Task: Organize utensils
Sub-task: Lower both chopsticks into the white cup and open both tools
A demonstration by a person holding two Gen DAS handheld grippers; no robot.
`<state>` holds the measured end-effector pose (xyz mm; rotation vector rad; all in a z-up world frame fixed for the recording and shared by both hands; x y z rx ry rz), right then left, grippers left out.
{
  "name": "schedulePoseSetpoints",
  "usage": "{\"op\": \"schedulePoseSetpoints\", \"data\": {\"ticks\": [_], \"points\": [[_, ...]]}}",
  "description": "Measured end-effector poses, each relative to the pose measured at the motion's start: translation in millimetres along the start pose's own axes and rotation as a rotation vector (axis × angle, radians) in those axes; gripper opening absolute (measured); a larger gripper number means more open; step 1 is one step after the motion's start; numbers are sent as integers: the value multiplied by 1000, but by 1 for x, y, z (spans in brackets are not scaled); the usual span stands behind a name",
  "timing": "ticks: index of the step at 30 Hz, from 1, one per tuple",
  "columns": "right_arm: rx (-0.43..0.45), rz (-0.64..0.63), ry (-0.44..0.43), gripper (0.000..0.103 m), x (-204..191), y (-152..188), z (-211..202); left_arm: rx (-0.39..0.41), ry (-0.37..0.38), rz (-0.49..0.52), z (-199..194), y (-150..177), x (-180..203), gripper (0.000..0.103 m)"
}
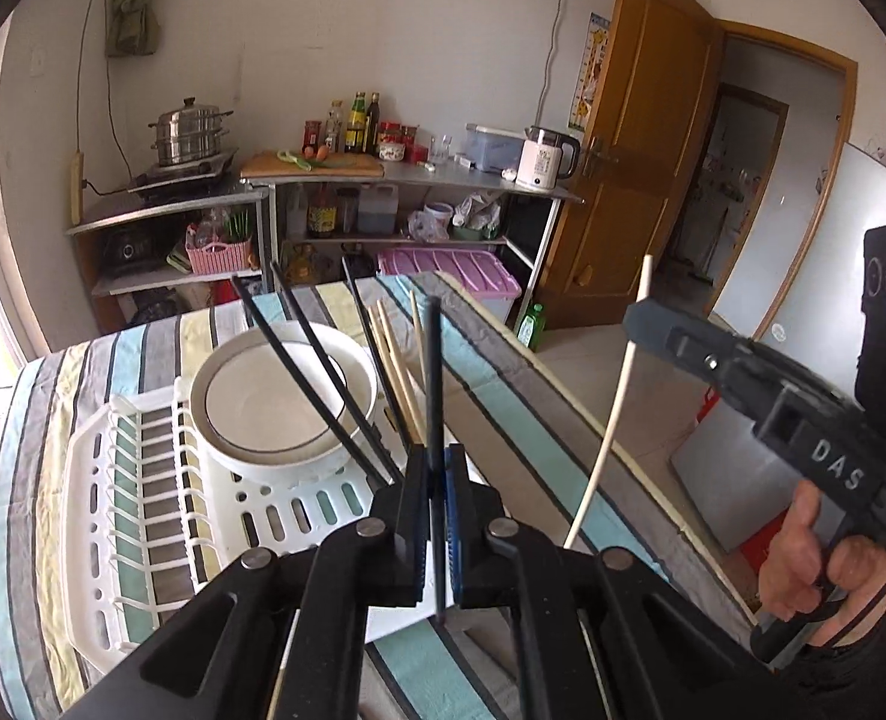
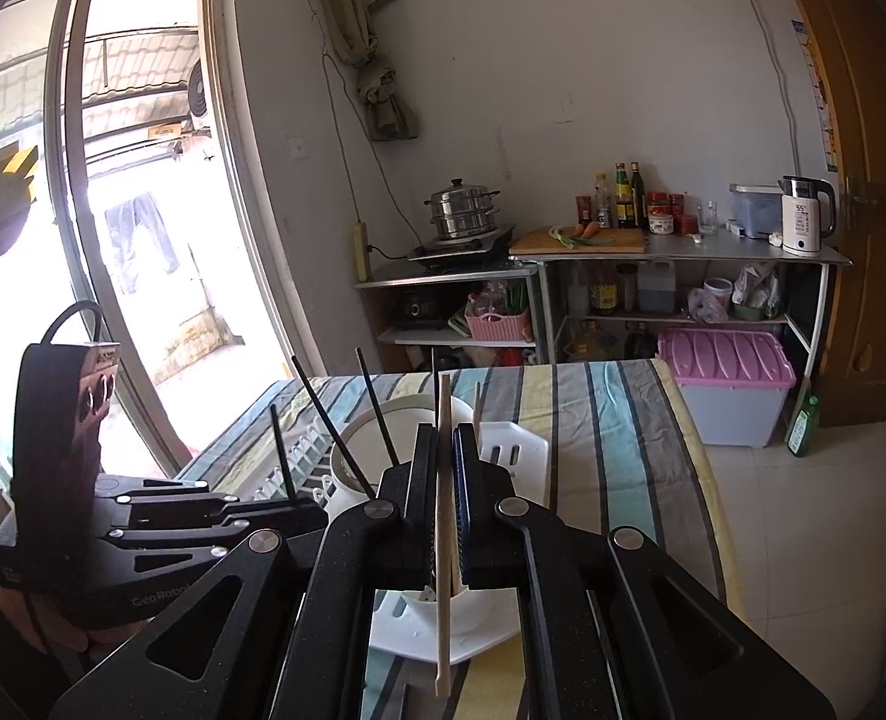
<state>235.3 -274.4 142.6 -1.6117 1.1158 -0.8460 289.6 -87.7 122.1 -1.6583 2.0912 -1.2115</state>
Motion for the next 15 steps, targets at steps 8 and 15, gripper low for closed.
{"op": "schedulePoseSetpoints", "data": {"ticks": [8, 15], "points": [[37, -18, 6, 5, -1, -19, 1, 107, 7, 19, -29, -54, 21, 5], [56, -16, 8, 5, 3, -28, 13, 132, 4, 25, -26, -76, 27, 5]]}}
Point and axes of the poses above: each gripper's, at about its wrist camera, not at the fingertips, and z roughly the way its jaws point, x to its right, y to its underside, the point moved 1 cm from there along z, roughly the way its jaws point, and after that the axes turned 11 degrees about -z, right-handed, at the moved point
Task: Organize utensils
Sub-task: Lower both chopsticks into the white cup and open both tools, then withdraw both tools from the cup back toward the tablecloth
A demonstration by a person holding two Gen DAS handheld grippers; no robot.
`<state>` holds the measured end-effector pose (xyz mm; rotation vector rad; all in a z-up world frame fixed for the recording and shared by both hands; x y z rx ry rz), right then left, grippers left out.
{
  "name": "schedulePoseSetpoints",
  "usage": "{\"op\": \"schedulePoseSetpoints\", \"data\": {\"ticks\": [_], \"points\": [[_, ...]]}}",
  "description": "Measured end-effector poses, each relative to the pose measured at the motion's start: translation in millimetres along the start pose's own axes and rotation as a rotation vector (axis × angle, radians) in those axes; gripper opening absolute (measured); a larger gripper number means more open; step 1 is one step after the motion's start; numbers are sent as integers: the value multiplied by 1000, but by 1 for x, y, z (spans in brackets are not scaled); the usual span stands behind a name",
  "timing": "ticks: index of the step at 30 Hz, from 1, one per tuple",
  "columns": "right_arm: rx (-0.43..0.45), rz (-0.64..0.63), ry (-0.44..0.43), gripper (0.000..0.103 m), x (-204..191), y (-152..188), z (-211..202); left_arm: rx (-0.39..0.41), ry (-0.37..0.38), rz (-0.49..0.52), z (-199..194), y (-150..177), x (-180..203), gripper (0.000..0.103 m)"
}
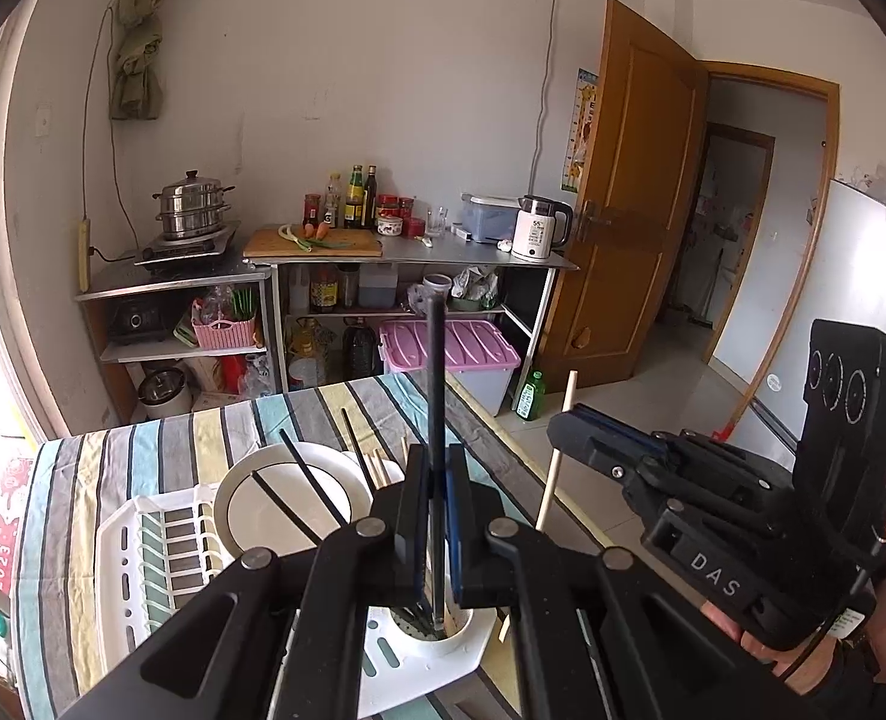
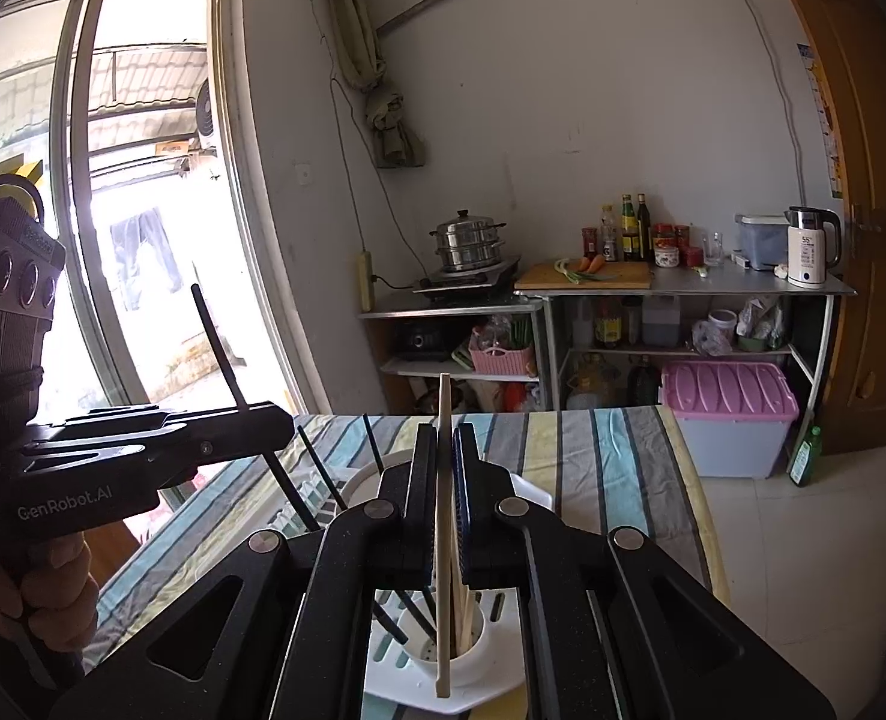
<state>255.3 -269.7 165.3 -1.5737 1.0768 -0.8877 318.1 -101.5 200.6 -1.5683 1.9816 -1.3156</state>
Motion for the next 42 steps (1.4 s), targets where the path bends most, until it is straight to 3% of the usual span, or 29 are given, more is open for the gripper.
{"op": "schedulePoseSetpoints", "data": {"ticks": [11, 23, 31, 34, 42], "points": [[-12, 19, -8, 5, 7, 9, 38, -61, -17, -45, 38, 24, -29, 5], [-154, 43, -2, 5, 12, 55, 80, -128, -57, -94, 70, 54, -62, 6], [-167, 21, -30, 6, 8, 51, 74, -127, -85, -92, 69, 54, -66, 7], [-162, 15, -21, 14, 5, 51, 68, -125, -93, -87, 64, 57, -65, 7], [-142, 17, -10, 16, 1, 53, 40, -111, -109, -59, 40, 75, -63, 10]]}}
Point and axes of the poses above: each gripper's, at about its wrist camera, not at the fingertips, and z roughly the way its jaws point, x to its right, y to its underside, the point moved 1 cm from there along z, roughly the way its jaws point, and after that the axes turned 11 degrees about -z, right-handed, at the moved point
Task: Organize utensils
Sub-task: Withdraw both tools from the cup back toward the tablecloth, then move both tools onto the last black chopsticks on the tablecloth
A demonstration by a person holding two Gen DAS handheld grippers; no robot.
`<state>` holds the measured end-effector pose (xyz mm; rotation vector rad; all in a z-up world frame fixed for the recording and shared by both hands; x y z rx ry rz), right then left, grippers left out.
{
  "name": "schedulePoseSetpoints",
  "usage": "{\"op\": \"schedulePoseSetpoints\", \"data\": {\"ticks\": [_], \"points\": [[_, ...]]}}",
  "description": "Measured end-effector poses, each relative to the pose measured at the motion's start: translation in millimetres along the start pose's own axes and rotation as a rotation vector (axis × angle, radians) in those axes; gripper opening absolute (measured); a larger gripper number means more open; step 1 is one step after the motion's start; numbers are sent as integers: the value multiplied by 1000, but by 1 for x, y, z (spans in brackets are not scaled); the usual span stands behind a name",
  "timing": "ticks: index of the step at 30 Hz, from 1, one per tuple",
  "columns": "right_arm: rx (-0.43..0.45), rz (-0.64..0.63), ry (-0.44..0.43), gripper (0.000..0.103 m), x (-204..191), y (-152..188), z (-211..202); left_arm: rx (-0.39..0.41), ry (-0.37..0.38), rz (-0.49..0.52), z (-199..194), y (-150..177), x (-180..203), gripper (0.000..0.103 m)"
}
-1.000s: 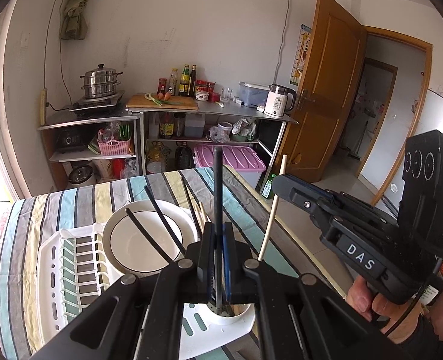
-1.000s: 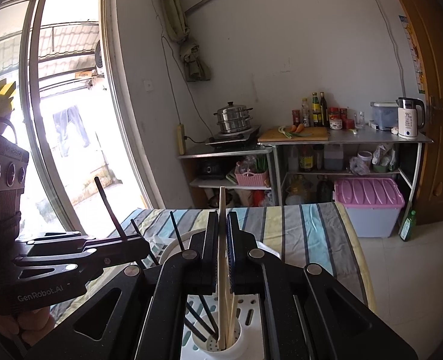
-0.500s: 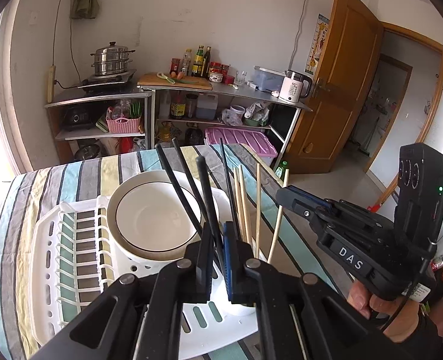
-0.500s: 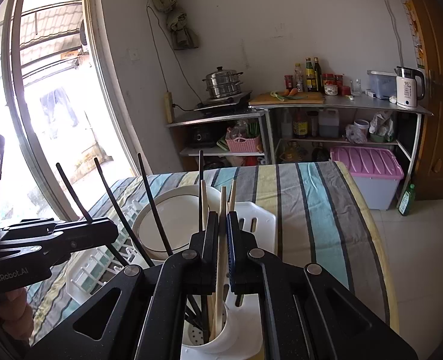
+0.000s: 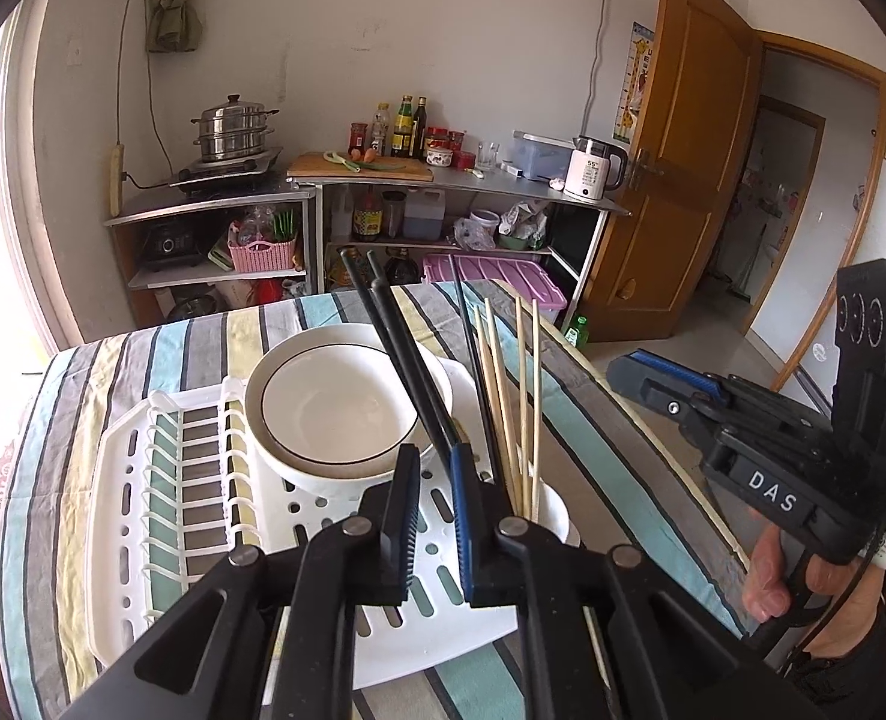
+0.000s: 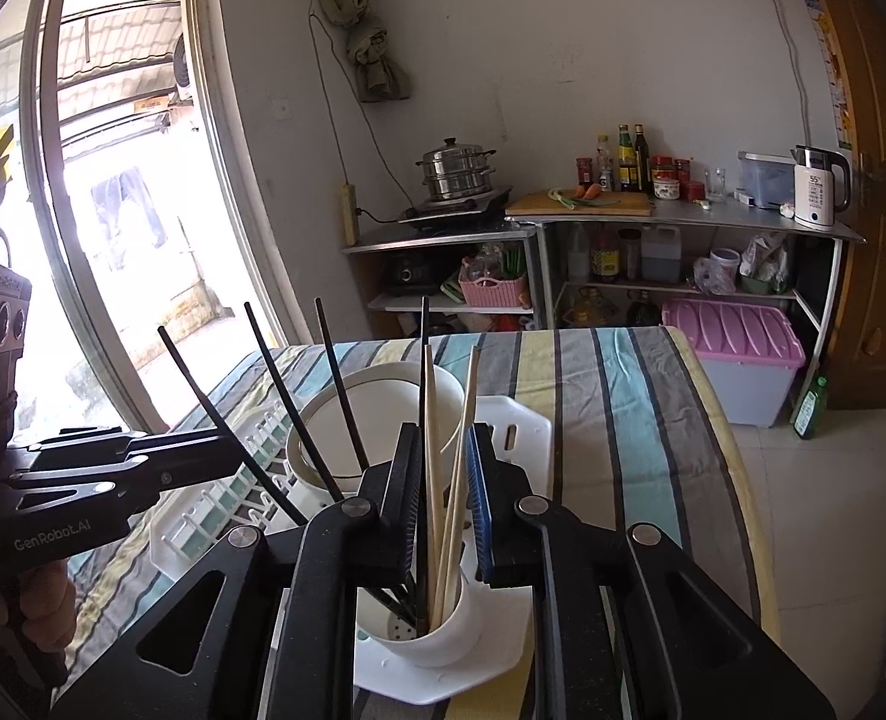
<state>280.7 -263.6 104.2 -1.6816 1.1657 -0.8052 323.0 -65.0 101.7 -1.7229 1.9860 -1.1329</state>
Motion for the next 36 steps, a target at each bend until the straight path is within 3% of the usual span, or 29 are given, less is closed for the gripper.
{"op": "schedulePoseSetpoints", "data": {"ticks": [18, 26, 36], "points": [[42, -67, 23, 17, -54, 64, -107, 68, -63, -15, -94, 139, -3, 10], [-11, -89, 16, 17, -70, 101, -118, 64, -91, -39, -115, 183, -7, 10], [-67, -74, -1, 17, -71, 130, -114, 15, -118, -67, -106, 209, -17, 10]]}}
Point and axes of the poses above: each gripper's, at about its wrist camera, not at the fingertips, and z roughly the way its jaws point, x to its right, y to its underside, the point moved 1 cm from there along z, roughly the way its jaws point, and after that the axes turned 11 degrees about -z, right-handed, at the moved point
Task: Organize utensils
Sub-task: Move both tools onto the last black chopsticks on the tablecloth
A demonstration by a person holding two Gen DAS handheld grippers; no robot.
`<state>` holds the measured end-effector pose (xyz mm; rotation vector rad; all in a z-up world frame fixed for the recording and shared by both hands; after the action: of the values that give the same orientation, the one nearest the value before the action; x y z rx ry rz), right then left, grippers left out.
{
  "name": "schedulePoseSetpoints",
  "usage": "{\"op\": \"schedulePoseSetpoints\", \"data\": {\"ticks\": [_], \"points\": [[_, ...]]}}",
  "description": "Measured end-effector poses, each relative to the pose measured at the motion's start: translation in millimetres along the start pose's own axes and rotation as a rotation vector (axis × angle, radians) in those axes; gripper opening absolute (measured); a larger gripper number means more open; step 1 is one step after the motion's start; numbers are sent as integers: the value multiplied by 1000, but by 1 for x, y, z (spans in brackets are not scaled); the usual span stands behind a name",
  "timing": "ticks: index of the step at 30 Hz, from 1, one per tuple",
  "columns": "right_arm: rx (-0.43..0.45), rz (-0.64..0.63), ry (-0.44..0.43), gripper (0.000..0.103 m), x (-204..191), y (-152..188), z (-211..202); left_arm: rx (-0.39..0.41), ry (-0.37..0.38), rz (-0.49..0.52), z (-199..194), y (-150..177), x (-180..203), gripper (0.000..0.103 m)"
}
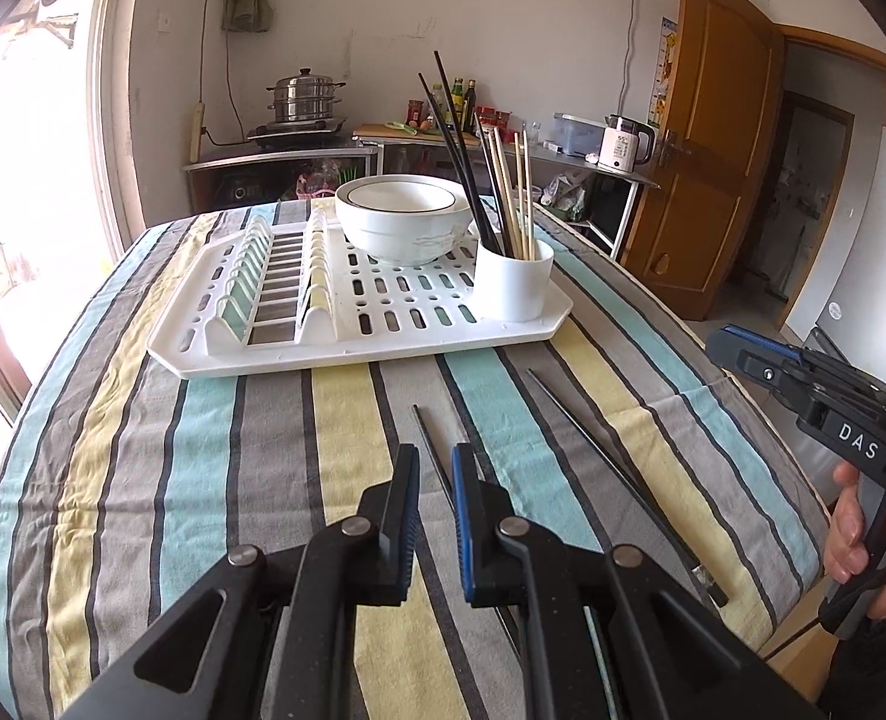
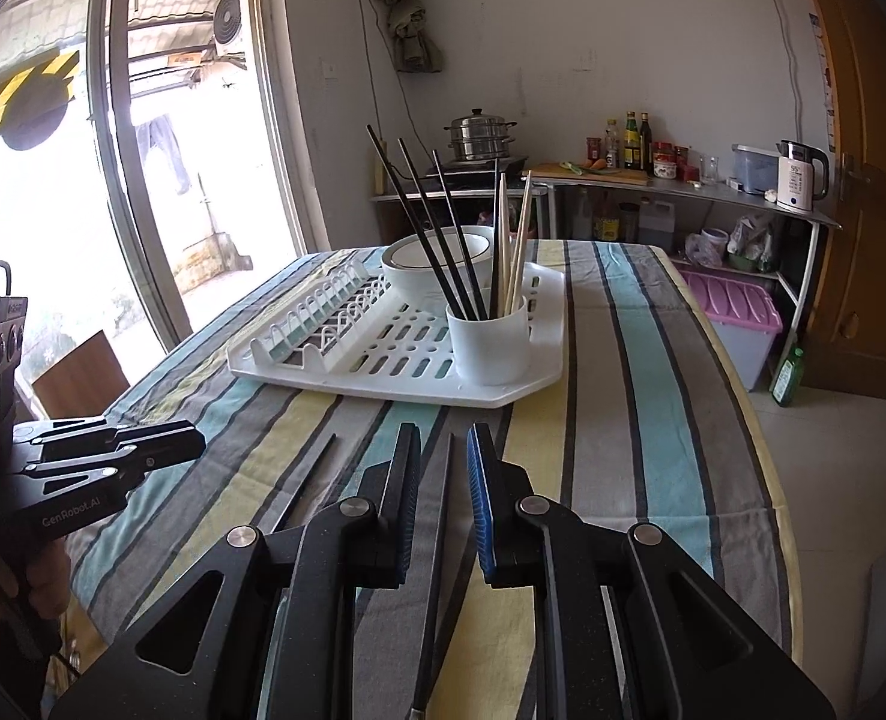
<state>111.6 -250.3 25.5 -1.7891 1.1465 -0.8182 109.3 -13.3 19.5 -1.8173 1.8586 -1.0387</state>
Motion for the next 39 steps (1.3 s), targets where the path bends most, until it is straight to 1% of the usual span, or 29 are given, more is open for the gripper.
{"op": "schedulePoseSetpoints", "data": {"ticks": [11, 17, 25, 29, 33, 39], "points": [[-38, 3, -26, 17, -3, 12, 10, -53, -9, -29, 19, 11, -6, 10], [-98, -5, -43, 17, -5, 14, 29, -102, -11, -43, 38, 13, -6, 11], [-191, -11, -62, 17, -7, 17, 62, -160, -8, -65, 66, 2, -1, 13], [-252, -23, -72, 17, -7, 18, 80, -197, -34, -72, 82, -1, -1, 13], [-292, -31, -79, 16, -7, 19, 95, -229, -47, -78, 94, -1, 0, 13], [-340, -60, -80, 16, -9, 19, 112, -241, -74, -76, 103, -5, 5, 13]]}}
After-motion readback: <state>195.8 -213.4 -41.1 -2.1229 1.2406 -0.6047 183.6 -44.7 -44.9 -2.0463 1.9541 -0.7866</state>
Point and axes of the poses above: each gripper's, at about its wrist camera, not at the fingertips, and z roughly the way its jaws point, x to its right, y to its underside, the point moved 1 cm from there along z, roughly the way its jaws point, and after that the axes turned 11 degrees about -z, right-handed, at the moved point
